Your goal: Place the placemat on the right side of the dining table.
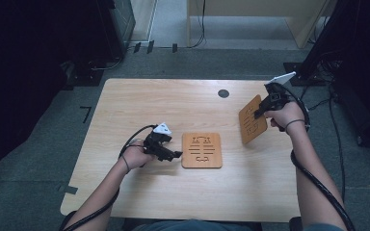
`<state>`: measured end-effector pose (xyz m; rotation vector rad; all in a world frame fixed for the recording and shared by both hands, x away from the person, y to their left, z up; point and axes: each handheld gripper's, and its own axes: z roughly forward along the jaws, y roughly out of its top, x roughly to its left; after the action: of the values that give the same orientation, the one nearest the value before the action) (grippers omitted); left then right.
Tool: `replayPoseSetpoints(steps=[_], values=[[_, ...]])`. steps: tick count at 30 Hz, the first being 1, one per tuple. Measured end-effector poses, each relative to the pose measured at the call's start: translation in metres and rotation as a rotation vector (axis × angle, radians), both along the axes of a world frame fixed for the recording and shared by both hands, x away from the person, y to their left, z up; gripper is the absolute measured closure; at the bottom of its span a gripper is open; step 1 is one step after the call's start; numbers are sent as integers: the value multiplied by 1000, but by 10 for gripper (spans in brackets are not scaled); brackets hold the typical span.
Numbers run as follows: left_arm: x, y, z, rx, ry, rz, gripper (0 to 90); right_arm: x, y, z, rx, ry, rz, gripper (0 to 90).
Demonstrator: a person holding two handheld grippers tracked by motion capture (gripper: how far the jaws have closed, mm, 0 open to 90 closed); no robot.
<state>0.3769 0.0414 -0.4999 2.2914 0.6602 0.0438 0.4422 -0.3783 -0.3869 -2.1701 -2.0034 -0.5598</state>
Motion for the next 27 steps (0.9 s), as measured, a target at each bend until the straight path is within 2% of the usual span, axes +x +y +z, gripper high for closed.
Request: replayPoseSetpoints(steps=[10, 14, 19, 27], values=[[0, 1, 0, -1, -1, 1, 134, 17, -13, -1, 13, 7, -53, 874], [0, 1, 0, -2, -1, 0, 134, 27, -19, -4, 0, 17, -79, 875], [1, 0, 0, 5, -3, -2, 135, 34, -26, -5, 21, 1, -114, 875], [0, -1, -1, 7, -4, -7, 134, 41, -29, -8, 22, 6, -124, 875]])
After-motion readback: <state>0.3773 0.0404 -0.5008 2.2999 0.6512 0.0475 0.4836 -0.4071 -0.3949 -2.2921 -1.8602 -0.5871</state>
